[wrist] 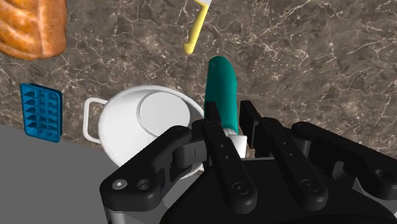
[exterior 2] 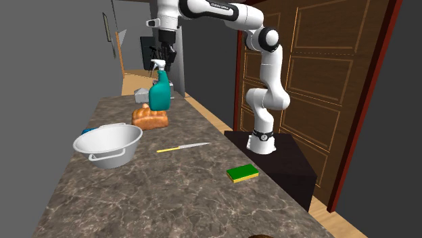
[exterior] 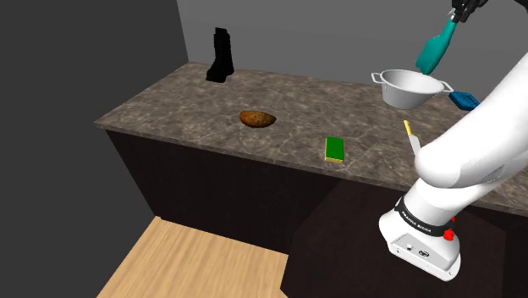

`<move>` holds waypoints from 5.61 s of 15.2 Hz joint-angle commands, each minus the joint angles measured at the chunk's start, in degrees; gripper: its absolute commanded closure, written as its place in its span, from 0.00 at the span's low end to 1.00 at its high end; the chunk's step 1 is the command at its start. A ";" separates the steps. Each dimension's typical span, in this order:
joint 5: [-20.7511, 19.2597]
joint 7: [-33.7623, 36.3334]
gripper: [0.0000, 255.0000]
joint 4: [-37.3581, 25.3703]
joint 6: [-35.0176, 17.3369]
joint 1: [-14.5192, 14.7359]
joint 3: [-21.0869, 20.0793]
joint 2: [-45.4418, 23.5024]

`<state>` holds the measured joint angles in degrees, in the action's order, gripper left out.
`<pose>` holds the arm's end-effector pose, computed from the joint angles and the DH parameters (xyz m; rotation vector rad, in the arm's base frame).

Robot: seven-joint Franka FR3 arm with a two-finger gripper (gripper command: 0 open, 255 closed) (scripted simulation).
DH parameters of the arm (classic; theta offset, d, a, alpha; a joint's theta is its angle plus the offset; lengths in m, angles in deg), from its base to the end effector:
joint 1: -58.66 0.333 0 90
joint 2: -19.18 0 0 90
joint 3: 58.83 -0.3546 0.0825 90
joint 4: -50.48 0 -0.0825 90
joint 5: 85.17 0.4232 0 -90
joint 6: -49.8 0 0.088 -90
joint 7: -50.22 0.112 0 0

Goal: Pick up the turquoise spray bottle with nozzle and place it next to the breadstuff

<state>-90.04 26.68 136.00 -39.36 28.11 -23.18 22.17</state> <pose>0.2135 -0.5363 0.7215 2.8168 -1.1108 0.0554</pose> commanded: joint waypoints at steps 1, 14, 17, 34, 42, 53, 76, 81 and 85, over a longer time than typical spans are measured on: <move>0.07 -2.79 1.00 -0.48 0.46 -1.22 1.42 0.24; 10.30 -25.60 1.00 -13.88 5.83 -14.17 13.22 -10.25; 15.63 -31.66 1.00 -20.06 8.56 -20.43 15.20 -15.66; 18.13 -38.89 1.00 -13.46 1.01 -25.36 16.67 -17.86; 15.10 -37.73 1.00 -3.37 -6.71 -21.90 16.74 -14.35; 13.30 -36.99 1.00 7.33 -15.97 -19.80 16.52 -12.09; 16.87 -39.66 1.00 22.41 -32.79 -20.09 15.23 -15.09; 18.30 -40.63 1.00 24.13 -35.29 -20.57 14.71 -16.38; 18.30 -40.63 1.00 24.12 -35.29 -20.57 14.71 -16.39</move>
<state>-71.75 -13.95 160.12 -74.63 7.54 -8.47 5.78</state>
